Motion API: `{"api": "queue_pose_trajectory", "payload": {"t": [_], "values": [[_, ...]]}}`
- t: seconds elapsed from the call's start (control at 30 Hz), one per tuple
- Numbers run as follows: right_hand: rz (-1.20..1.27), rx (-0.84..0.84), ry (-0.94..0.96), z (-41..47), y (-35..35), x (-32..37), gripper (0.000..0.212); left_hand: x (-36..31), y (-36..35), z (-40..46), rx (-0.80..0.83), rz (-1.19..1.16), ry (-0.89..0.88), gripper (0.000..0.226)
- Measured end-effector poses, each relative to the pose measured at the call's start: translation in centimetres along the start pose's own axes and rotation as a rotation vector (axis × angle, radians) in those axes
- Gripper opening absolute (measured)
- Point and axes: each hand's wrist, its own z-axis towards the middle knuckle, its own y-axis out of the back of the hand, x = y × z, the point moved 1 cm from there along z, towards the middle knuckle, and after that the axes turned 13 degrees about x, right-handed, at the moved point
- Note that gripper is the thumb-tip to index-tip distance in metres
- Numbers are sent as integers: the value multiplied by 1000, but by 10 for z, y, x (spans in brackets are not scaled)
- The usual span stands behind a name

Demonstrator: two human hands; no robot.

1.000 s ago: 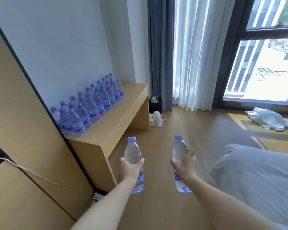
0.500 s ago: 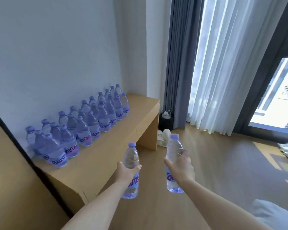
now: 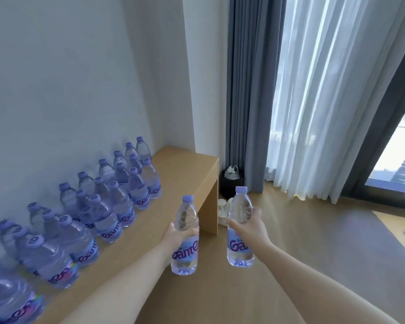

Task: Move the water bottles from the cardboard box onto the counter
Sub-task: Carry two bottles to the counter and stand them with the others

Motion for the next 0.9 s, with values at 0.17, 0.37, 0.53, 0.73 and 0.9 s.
{"api": "queue_pose_trajectory", "payload": {"t": [0.17, 0.37, 0.53, 0.73, 0.9], "values": [[11, 139, 6, 116, 22, 5, 58, -28, -7, 97, 0, -137, -10, 69], [-147, 387, 41, 238, 40, 38, 63, -87, 1, 182, -71, -211, -11, 66], [-254, 455, 40, 321, 12, 64, 69, -113, 31, 226, -149, -217, 4, 37], [-379, 522, 120, 413, -43, 93, 75, -120, 83, 300, -356, -251, 40, 48], [-438, 596, 144, 465, -87, 117, 66, -127, 118, 350, -526, -306, 76, 49]]}}
